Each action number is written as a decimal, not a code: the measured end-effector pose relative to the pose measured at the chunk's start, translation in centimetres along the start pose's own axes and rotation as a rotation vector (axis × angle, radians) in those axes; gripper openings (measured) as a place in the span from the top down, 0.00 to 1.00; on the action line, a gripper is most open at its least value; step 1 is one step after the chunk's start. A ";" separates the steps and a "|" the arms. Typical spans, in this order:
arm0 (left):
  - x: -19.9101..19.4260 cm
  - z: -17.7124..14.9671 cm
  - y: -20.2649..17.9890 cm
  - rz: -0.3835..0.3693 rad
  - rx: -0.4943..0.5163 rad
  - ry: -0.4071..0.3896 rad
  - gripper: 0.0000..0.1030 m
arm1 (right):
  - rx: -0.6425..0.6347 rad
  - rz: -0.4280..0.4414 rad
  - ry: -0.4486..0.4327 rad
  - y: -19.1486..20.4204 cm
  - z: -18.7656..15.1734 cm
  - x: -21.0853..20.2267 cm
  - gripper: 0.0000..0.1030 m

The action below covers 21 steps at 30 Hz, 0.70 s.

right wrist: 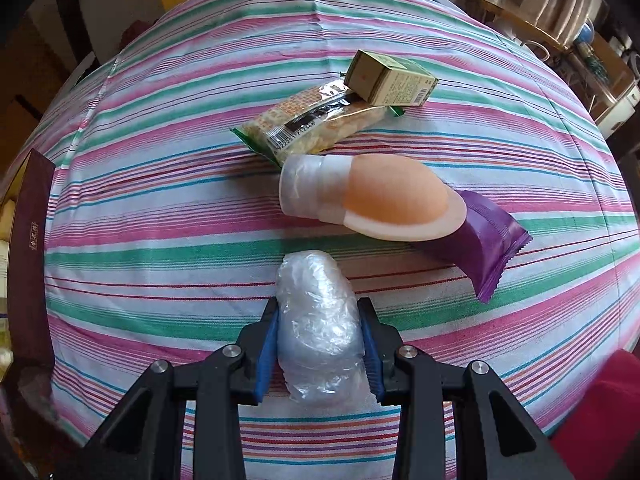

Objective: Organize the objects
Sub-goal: 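Lower the purple packet into the gold tray and open the left gripper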

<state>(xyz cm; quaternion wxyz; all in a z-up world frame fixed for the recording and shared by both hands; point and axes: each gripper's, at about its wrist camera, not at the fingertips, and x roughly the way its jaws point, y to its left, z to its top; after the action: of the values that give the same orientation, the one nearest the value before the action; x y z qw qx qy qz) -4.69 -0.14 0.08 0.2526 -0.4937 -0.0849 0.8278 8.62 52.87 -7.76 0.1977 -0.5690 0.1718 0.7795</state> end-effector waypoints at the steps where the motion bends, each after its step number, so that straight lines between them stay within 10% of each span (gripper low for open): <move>1: 0.5 0.0 -0.5 0.006 0.024 0.011 0.67 | -0.001 0.000 0.000 -0.1 0.0 0.0 0.63; 21: 9.3 -1.2 -2.3 0.127 0.118 0.231 0.66 | -0.001 0.005 -0.002 -1.1 -0.7 -0.4 0.63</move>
<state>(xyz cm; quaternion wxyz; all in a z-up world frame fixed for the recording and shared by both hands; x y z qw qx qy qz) -6.44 6.41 -6.81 0.2366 -0.5744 0.0251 0.7832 9.85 53.40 -7.68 0.1958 -0.5679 0.1724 0.7807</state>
